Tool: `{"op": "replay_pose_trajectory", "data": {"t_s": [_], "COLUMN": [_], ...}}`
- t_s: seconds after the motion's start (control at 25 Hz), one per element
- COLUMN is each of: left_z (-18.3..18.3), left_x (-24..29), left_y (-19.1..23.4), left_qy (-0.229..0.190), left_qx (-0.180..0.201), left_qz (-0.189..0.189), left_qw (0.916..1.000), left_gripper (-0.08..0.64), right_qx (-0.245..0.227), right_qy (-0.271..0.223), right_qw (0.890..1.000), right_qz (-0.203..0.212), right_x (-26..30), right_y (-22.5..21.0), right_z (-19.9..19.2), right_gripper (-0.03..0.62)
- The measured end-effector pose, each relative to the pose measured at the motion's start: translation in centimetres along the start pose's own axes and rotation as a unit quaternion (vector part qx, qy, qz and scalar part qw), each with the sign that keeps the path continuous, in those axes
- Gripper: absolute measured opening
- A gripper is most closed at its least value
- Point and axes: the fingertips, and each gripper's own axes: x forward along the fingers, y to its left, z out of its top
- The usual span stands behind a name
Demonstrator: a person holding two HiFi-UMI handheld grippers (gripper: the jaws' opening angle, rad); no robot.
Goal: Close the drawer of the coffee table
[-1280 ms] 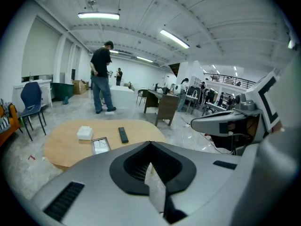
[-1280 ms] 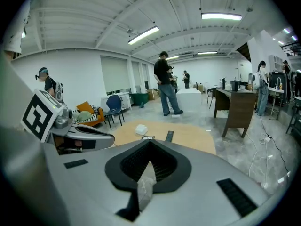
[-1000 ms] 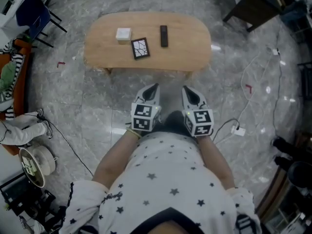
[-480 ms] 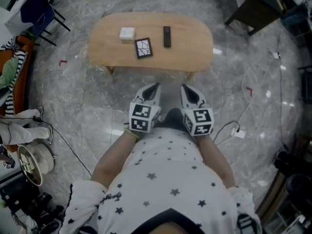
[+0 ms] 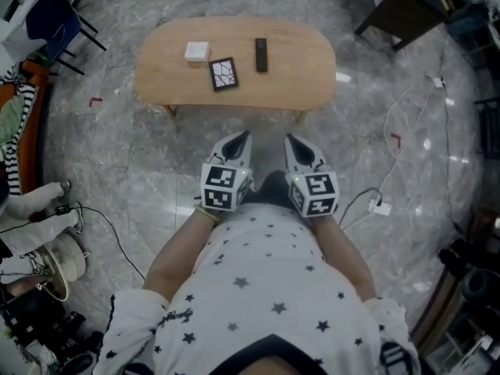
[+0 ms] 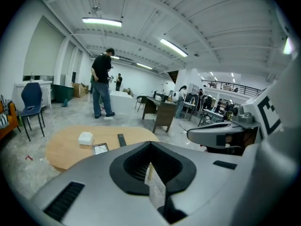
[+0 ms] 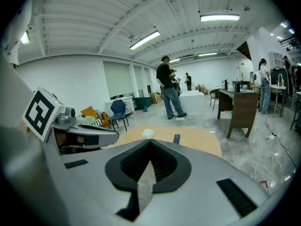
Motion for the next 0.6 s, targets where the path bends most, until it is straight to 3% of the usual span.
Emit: {"op": "replay_pose_trajectory", "data": {"t_s": [0.6], "left_z": [0.1], "left_x": [-0.1], "left_y": [-1.2], "left_qy": [0.011], "left_qx": [0.002], "left_qz": [-0.008], "left_qw": [0.9999], "left_gripper": [0.006], "right_qx": [0.000], "right_qy": [0.003], "right_qw": [1.000], "right_qz": [0.018], "right_x": [-0.4], "right_y": [0.5], "right_z": [-0.1], "right_gripper": [0.005]}}
